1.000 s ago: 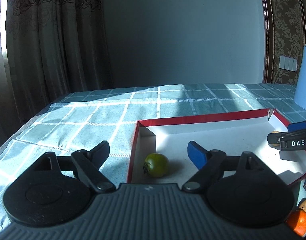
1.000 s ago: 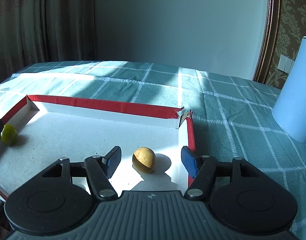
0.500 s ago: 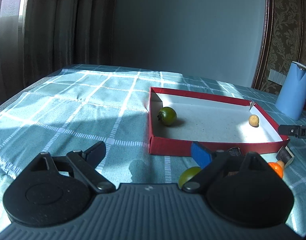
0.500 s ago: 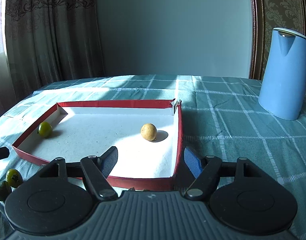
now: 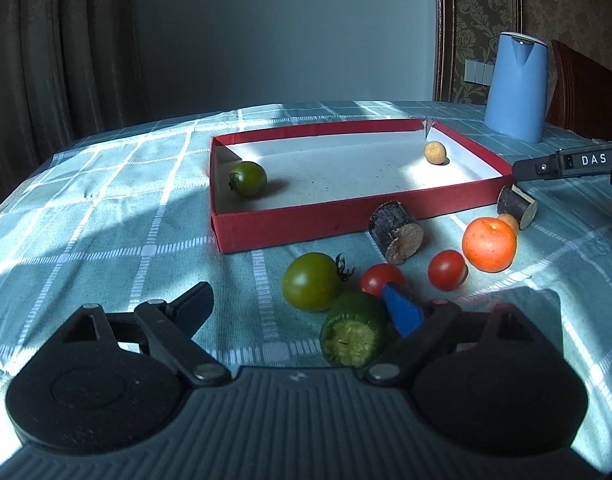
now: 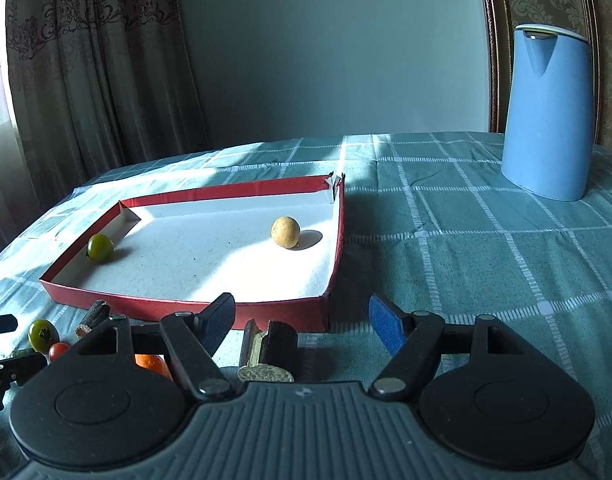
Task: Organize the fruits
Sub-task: 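Move the left tool to the green cucumber chunk and grasp it, then grasp the bark-covered wood slice with the right tool while the left holds the cucumber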
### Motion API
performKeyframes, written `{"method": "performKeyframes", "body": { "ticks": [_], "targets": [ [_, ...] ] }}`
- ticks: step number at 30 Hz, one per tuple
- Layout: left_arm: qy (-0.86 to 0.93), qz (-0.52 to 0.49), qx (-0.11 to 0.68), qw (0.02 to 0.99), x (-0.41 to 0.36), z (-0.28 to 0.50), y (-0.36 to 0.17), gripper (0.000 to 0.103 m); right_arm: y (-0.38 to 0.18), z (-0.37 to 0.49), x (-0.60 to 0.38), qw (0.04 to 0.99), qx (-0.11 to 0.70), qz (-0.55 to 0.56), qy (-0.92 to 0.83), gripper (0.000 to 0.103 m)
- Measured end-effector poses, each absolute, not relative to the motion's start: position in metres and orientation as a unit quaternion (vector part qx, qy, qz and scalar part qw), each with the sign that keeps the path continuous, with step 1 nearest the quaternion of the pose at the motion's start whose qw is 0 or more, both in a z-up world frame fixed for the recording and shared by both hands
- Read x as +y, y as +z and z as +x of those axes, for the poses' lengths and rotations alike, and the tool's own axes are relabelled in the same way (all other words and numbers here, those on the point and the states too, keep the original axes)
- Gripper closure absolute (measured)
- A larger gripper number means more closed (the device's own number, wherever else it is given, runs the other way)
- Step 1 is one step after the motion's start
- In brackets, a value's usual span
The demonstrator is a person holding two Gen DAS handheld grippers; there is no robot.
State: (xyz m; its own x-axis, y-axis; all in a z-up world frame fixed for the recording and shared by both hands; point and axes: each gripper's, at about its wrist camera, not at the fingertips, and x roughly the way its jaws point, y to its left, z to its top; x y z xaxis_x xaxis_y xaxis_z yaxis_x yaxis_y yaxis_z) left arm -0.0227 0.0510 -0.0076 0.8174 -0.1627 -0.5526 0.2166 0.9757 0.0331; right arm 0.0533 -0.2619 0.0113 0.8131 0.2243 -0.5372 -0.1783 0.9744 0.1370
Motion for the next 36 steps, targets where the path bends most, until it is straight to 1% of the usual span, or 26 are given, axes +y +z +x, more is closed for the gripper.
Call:
{"method": "performKeyframes", "body": {
  "ticks": [1,2,6,9,16,21,23,25,27,31,36],
  "targets": [
    [-0.105,0.052,0.287,0.951,0.049,-0.023,-0.008,0.018,0.011,0.053,-0.262,0.952,0.286,0.039,0.104,0.029],
    [-0.111,0.057,0.288,0.949,0.048,-0.024,-0.009,0.019,0.011,0.052,-0.262,0.952,0.285,0.037,0.103,0.029],
    [-0.134,0.065,0.287,0.946,0.045,-0.027,-0.009,0.02,0.011,0.052,-0.262,0.953,0.284,0.037,0.102,0.029],
    [-0.139,0.067,0.296,0.943,0.043,-0.024,-0.011,0.027,0.012,0.052,-0.263,0.953,0.284,0.038,0.102,0.029],
    [-0.153,0.063,0.3,0.939,0.044,-0.026,-0.011,0.05,0.013,0.05,-0.264,0.955,0.279,0.038,0.097,0.029],
    [-0.148,0.061,0.301,0.94,0.045,-0.026,-0.01,0.062,0.014,0.05,-0.265,0.956,0.277,0.039,0.088,0.03],
    [-0.145,0.061,0.3,0.941,0.046,-0.026,-0.01,0.068,0.014,0.049,-0.267,0.956,0.278,0.043,0.085,0.032],
    [-0.141,0.062,0.298,0.942,0.046,-0.027,-0.01,0.072,0.014,0.048,-0.268,0.956,0.278,0.047,0.083,0.032],
    [-0.14,0.063,0.296,0.943,0.046,-0.027,-0.01,0.072,0.014,0.047,-0.273,0.957,0.273,0.057,0.075,0.034],
    [-0.14,0.068,0.29,0.944,0.046,-0.03,-0.009,0.073,0.014,0.047,-0.284,0.955,0.275,0.083,0.068,0.034],
    [-0.145,0.061,0.282,0.946,0.049,-0.034,-0.007,0.073,0.007,0.047,-0.283,0.945,0.299,0.09,0.095,0.034]
  ]
}}
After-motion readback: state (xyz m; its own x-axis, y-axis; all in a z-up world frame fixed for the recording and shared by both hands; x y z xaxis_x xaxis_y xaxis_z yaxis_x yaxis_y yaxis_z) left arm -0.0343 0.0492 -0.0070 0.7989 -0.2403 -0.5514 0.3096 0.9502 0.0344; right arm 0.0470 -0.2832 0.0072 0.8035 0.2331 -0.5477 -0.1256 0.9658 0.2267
